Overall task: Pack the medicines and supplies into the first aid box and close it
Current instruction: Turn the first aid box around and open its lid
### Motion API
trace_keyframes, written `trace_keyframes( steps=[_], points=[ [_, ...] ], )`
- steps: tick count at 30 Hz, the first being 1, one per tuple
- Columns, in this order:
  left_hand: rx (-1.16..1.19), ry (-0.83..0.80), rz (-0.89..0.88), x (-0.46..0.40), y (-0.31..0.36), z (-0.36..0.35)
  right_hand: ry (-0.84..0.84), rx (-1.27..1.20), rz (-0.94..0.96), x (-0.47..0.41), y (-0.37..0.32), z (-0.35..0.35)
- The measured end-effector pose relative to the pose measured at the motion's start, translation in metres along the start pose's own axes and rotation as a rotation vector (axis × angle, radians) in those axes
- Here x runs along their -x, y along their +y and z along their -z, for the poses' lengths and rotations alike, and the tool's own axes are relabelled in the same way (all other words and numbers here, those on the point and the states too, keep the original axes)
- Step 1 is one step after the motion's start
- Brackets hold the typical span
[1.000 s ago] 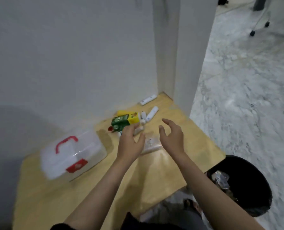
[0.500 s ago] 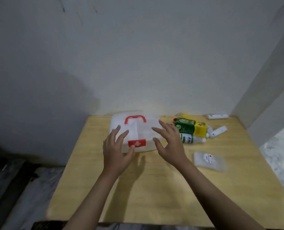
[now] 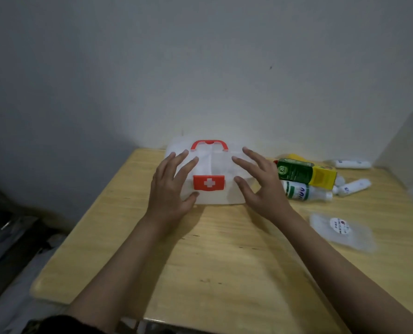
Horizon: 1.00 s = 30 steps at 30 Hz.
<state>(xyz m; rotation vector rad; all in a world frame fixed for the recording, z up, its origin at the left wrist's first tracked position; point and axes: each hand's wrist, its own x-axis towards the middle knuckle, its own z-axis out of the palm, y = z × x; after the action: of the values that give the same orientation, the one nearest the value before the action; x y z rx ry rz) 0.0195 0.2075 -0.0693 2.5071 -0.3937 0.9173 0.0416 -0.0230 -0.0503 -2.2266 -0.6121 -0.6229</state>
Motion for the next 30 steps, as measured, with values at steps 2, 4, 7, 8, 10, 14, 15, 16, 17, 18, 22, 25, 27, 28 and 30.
trace_keyframes(
  steps=[2, 4, 7, 8, 10, 14, 15, 16, 17, 18, 22, 25, 27, 28, 30],
  points=[
    [0.002, 0.011, -0.016, 0.001, -0.002, 0.0, -0.004, 0.005, 0.024, 0.0, 0.003, 0.0],
    [0.006, 0.023, -0.038, 0.001, -0.002, 0.001, -0.008, 0.024, 0.05, 0.001, 0.004, 0.001],
    [0.009, 0.01, -0.038, 0.0, -0.001, 0.003, -0.008, 0.044, 0.037, 0.002, 0.002, 0.001],
    [0.007, -0.004, -0.04, 0.001, -0.001, 0.005, -0.01, 0.056, 0.032, 0.002, 0.001, 0.001],
    [0.006, -0.033, -0.059, 0.002, -0.002, 0.009, -0.014, 0.082, 0.043, 0.004, -0.001, 0.003],
    [0.058, -0.03, -0.062, 0.004, 0.003, 0.02, -0.01, 0.145, 0.071, 0.008, -0.004, 0.007],
    [0.089, -0.01, -0.037, 0.005, 0.006, 0.022, -0.004, 0.171, 0.086, 0.01, -0.006, 0.008],
    [0.121, 0.014, -0.005, 0.004, 0.009, 0.022, 0.001, 0.197, 0.099, 0.012, -0.007, 0.008],
    [0.152, 0.034, 0.032, 0.004, 0.011, 0.022, 0.008, 0.216, 0.108, 0.013, -0.008, 0.009],
    [0.179, 0.05, 0.069, 0.002, 0.015, 0.022, 0.012, 0.227, 0.108, 0.014, -0.01, 0.009],
    [0.288, 0.098, 0.276, -0.005, 0.029, 0.019, 0.027, 0.223, 0.109, 0.018, -0.013, 0.009],
    [0.353, 0.11, 0.386, -0.009, 0.035, 0.018, 0.034, 0.081, 0.012, 0.019, -0.016, 0.009],
    [0.381, 0.093, 0.432, -0.01, 0.038, 0.017, 0.036, -0.029, -0.102, 0.018, -0.021, 0.009],
    [0.388, 0.084, 0.454, -0.011, 0.04, 0.017, 0.023, -0.056, -0.139, 0.018, -0.024, 0.009],
    [0.392, 0.071, 0.491, -0.011, 0.043, 0.015, -0.014, -0.102, -0.175, 0.018, -0.029, 0.009]
  ],
)
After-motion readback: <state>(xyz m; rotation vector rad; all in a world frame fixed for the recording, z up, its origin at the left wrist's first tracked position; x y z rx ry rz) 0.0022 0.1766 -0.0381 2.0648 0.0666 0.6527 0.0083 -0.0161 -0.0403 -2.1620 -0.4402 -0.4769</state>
